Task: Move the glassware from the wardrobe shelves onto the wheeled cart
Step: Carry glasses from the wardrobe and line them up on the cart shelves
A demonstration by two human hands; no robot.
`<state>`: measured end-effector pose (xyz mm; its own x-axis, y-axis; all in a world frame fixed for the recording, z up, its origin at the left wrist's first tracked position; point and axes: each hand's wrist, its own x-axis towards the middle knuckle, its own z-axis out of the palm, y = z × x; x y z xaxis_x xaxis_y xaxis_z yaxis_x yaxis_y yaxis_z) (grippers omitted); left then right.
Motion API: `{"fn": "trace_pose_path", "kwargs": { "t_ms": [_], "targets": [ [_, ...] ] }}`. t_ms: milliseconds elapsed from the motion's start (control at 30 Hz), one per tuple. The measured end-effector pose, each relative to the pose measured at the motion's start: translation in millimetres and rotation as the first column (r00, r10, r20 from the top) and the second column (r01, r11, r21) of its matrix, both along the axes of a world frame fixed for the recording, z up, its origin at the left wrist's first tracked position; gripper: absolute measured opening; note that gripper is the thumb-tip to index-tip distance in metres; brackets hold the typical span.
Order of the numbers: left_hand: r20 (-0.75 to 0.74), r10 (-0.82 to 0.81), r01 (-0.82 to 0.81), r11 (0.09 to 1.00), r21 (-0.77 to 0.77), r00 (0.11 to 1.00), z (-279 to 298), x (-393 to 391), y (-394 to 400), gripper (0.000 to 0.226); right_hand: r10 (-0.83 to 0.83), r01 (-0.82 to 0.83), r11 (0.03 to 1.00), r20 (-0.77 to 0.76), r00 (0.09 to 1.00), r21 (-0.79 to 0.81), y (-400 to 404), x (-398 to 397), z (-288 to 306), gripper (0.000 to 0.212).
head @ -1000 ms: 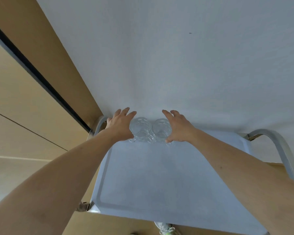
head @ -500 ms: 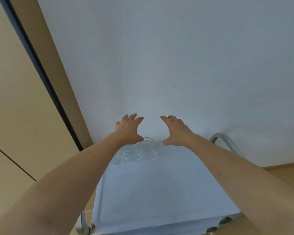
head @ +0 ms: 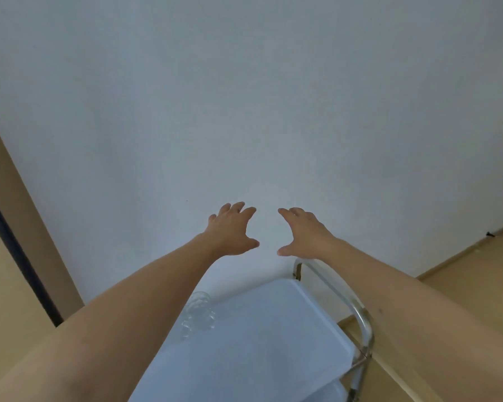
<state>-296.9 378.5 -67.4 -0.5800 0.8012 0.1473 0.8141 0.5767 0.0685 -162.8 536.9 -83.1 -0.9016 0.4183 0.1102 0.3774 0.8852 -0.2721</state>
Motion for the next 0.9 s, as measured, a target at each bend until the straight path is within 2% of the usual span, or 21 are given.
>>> {"fn": "trace_pose_path", "kwargs": {
  "t_ms": [133,300,433,767,900],
  "targets": [
    [-0.060,-0.088,0.089,0.996,0.015,0.994,30,39,60,0.091,-0.092,0.094,0.995,-0.052,0.994,0.031,46,49,27,0.107],
    [-0.002,-0.176,0.175,0.980,0.096,0.984,61,95,152,0.090,-0.223,0.229,0.973,-0.118,0.968,0.034,112,127,51,0.104],
    [-0.031,-0.282,0.284,0.951,0.122,0.959,77,151,229,0.089,-0.334,0.343,0.938,-0.134,0.933,0.043,170,196,69,0.102],
    [-0.103,-0.561,0.570,0.803,0.176,0.822,107,302,405,0.087,-0.596,0.611,0.787,-0.153,0.788,0.084,291,360,109,0.096],
    [-0.082,-0.646,0.649,0.741,0.170,0.759,102,357,457,0.084,-0.690,0.705,0.706,-0.157,0.707,0.066,323,408,109,0.083]
  ]
}}
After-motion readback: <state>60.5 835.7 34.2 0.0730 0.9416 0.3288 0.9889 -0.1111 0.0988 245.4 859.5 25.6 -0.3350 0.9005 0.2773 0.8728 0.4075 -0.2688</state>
